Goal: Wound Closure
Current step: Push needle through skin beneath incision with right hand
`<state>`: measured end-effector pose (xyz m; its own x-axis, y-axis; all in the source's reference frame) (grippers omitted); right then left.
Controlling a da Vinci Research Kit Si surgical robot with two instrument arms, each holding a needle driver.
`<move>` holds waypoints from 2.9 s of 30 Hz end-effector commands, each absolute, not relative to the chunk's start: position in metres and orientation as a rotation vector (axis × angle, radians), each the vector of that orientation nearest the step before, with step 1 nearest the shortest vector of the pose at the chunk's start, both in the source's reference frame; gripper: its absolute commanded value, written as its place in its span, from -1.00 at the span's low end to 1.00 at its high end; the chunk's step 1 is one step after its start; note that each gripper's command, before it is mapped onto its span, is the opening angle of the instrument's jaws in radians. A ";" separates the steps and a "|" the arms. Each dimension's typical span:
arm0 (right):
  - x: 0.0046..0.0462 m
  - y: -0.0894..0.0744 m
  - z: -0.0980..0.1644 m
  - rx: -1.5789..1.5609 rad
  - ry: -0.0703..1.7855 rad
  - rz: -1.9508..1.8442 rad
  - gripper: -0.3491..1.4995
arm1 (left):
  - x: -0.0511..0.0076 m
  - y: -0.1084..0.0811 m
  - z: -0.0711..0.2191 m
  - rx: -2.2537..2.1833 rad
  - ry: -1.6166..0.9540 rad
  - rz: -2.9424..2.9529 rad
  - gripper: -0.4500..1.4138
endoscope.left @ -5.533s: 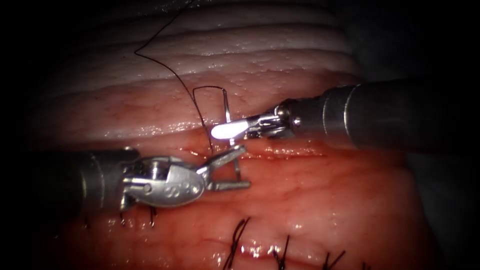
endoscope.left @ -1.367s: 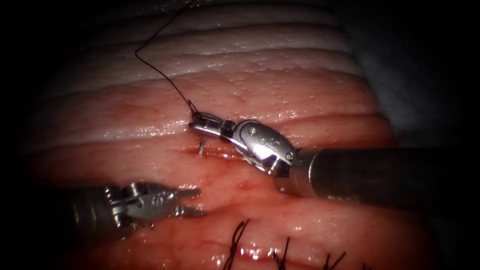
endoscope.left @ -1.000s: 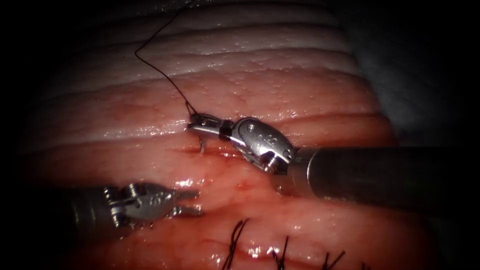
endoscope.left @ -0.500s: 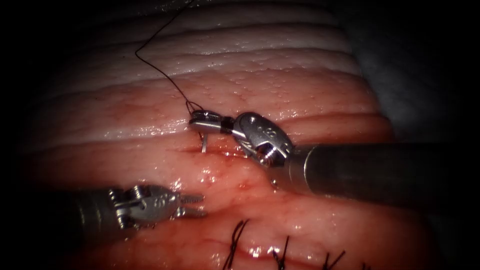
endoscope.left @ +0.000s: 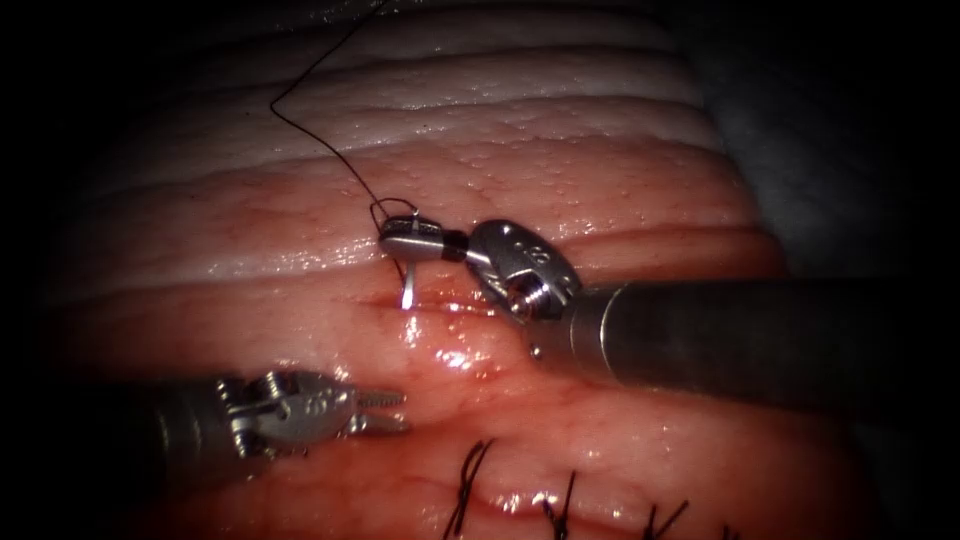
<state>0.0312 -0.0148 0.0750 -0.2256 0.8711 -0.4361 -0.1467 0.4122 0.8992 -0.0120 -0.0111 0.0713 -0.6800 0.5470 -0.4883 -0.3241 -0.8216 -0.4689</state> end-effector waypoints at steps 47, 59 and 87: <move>0.0365 -0.022 0.069 1.240 1.236 1.338 -1.00 | -0.0119 -0.010 0.072 -0.880 -0.494 2.460 -0.68; 0.0366 -0.022 0.067 1.303 1.198 1.350 -1.00 | -0.0116 -0.010 0.072 -0.881 -0.504 2.458 -0.69; 0.0357 -0.020 0.066 1.240 1.264 1.554 0.09 | -0.0107 -0.011 0.071 -0.901 -0.491 2.477 -0.75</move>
<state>0.0351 -0.0206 0.0654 -0.2364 0.9470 0.2175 0.0146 -0.2203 0.9753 -0.0100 -0.0115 0.0699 -0.6803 0.5205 -0.5160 -0.2886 -0.8374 -0.4641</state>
